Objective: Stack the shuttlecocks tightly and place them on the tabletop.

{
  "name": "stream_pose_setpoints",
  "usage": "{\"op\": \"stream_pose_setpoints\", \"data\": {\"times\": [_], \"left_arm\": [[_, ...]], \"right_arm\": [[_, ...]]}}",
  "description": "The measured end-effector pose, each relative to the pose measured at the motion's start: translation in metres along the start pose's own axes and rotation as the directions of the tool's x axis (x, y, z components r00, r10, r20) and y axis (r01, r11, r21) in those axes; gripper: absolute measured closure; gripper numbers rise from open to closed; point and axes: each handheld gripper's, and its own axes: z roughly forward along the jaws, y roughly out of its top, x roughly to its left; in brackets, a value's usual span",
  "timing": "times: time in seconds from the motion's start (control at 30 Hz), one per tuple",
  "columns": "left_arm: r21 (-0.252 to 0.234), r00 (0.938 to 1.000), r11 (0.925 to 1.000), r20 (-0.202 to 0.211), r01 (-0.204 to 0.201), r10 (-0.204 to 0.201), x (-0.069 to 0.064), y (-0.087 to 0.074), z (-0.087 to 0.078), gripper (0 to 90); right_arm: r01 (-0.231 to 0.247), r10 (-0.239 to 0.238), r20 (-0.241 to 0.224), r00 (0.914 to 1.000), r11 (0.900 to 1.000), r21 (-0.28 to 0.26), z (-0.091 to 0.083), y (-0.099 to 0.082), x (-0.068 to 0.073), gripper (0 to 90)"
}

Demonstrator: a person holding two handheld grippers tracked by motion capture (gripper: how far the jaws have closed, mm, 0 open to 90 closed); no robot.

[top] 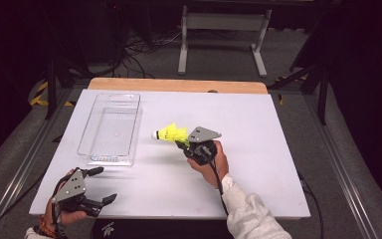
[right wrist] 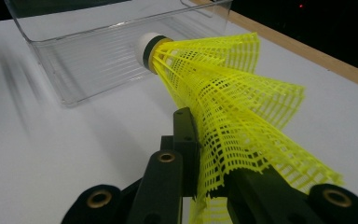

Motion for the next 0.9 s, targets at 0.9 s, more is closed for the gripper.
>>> {"op": "stream_pose_setpoints", "data": {"times": [0.9], "left_arm": [[-0.015,0.9998,0.9999,-0.020,0.006,-0.006,0.002,-0.001,-0.003,5.7]], "right_arm": [[-0.038,0.041,0.039,0.9984,0.9970,-0.068,-0.024,0.008,-0.020,86.4]]}}
